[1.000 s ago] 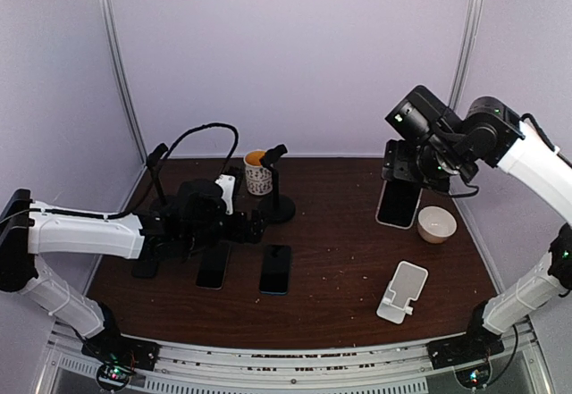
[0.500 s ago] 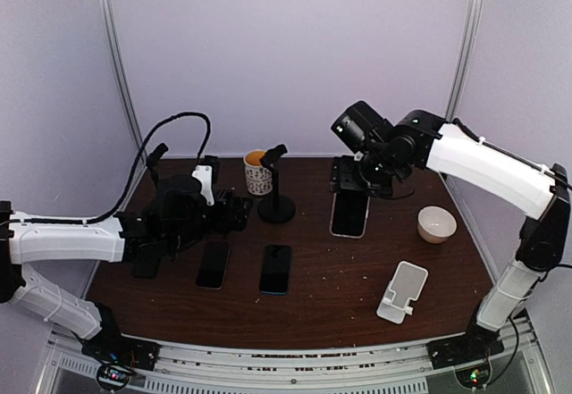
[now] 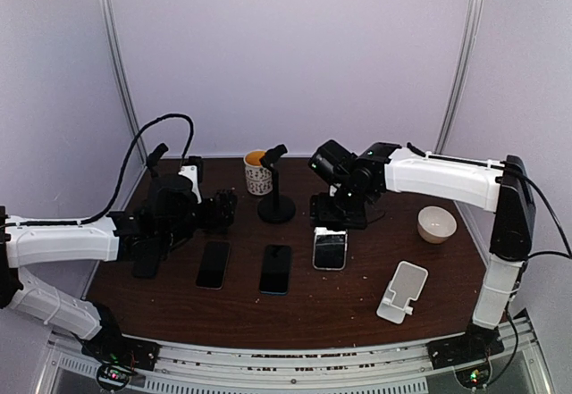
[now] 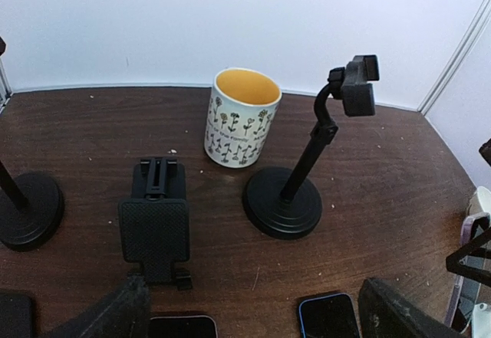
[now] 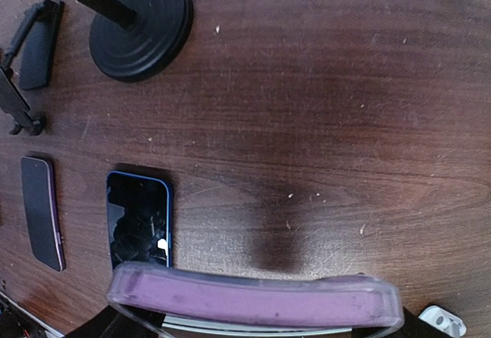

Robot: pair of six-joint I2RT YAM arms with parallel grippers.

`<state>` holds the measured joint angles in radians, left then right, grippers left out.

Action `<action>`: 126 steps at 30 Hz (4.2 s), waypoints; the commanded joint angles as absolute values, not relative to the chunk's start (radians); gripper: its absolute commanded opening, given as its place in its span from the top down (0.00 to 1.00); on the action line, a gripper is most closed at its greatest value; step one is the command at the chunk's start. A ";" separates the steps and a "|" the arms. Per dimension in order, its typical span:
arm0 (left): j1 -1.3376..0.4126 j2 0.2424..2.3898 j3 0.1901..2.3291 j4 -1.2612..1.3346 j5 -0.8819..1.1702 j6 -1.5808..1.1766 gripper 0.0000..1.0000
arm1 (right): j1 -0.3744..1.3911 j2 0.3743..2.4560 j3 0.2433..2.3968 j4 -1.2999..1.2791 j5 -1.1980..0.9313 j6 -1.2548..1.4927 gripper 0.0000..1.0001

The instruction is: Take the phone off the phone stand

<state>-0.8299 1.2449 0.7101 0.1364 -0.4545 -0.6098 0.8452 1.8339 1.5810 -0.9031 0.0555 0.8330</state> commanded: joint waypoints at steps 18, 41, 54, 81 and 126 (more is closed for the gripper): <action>-0.806 1.242 0.718 0.102 -0.488 -0.643 0.02 | 0.808 1.970 1.485 -0.832 -0.049 0.785 0.37; -0.797 1.266 0.736 0.056 -0.495 -0.660 0.02 | 0.735 2.073 1.466 -0.794 -0.108 0.785 0.15; -0.793 1.263 0.739 0.047 -0.492 -0.663 0.02 | 0.735 1.968 1.468 -0.811 -0.076 0.774 0.00; -0.793 1.271 0.732 0.066 -0.446 -0.718 0.02 | 0.733 1.231 1.167 -1.067 0.227 0.998 0.00; -0.793 1.259 0.721 0.064 -0.453 -0.719 0.02 | 0.985 1.220 0.933 -1.102 0.090 1.456 0.23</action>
<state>-0.7994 1.2602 0.7143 0.0345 -0.4469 -0.7311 0.9798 1.2289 0.9394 -1.1217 0.0818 1.4387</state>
